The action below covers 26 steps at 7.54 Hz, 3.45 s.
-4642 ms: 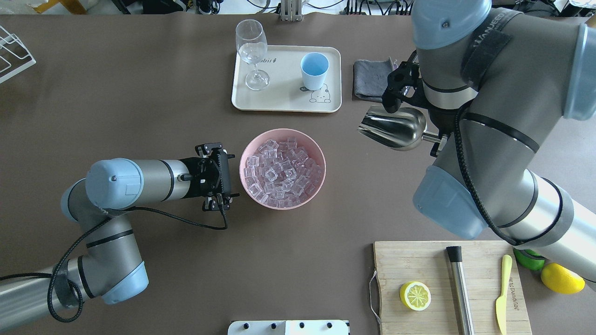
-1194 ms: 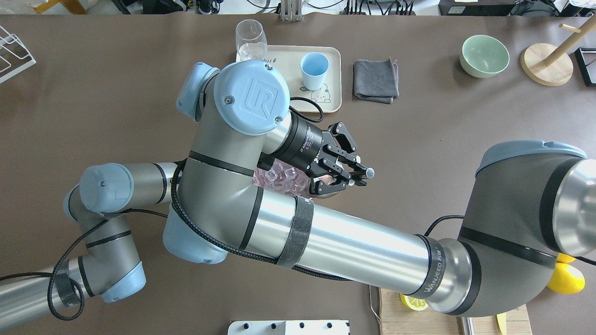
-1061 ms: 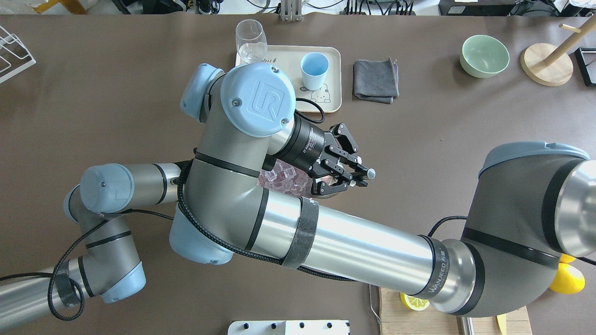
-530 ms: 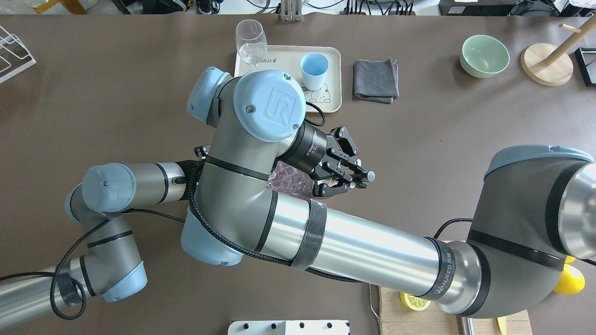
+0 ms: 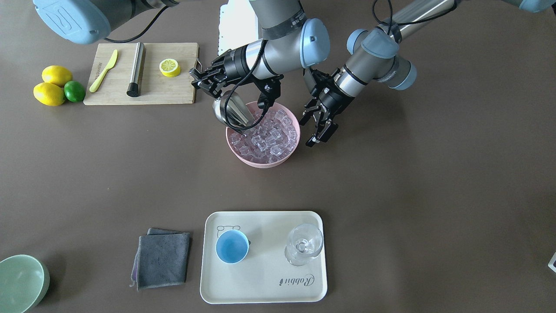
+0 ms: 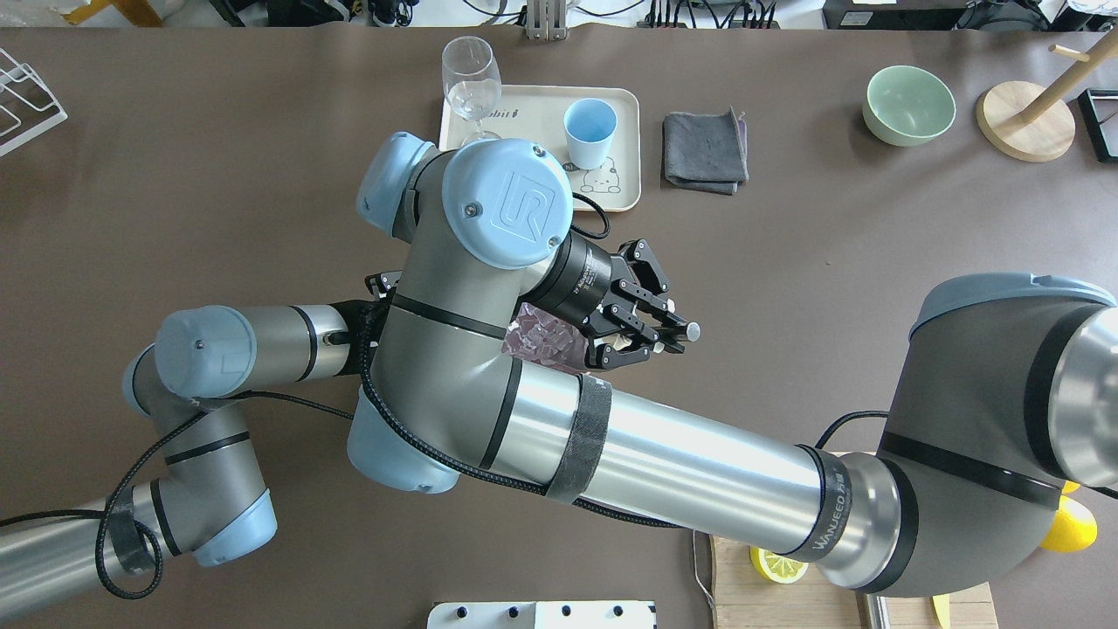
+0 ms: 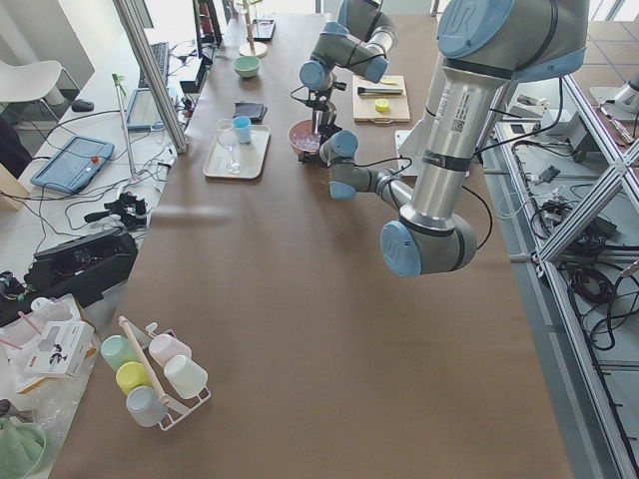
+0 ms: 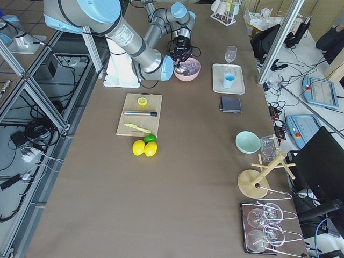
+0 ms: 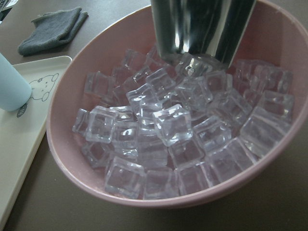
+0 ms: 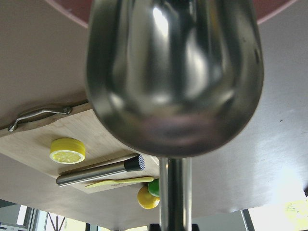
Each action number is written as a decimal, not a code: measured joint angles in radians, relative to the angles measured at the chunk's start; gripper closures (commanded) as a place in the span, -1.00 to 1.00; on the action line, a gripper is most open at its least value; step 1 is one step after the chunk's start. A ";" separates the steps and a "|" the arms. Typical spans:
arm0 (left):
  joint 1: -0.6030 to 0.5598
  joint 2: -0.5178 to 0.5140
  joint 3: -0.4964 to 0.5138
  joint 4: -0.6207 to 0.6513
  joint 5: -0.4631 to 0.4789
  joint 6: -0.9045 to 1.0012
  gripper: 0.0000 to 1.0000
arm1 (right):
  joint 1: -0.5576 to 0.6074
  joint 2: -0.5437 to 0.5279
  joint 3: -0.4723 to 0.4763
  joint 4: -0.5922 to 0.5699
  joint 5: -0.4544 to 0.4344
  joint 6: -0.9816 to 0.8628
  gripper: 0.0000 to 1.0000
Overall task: Put ice in cup with scoop
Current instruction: 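Lower the scoop into the ice cubes with the right gripper, then drag the scoop through the ice toward the left gripper, filling it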
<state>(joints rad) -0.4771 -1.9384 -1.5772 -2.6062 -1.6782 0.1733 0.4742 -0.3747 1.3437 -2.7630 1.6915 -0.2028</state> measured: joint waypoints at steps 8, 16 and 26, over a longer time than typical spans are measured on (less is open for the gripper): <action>-0.001 -0.002 0.006 0.000 0.000 0.001 -0.97 | 0.000 -0.074 0.049 0.115 0.014 0.019 1.00; -0.002 0.000 0.007 -0.003 -0.001 0.001 -0.97 | 0.001 -0.175 0.211 0.224 0.015 0.029 1.00; -0.006 0.002 0.005 -0.001 0.000 0.004 -0.97 | 0.001 -0.208 0.193 0.326 0.024 0.058 1.00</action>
<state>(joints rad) -0.4832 -1.9366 -1.5723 -2.6076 -1.6781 0.1771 0.4756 -0.5825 1.5363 -2.4370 1.7151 -0.1444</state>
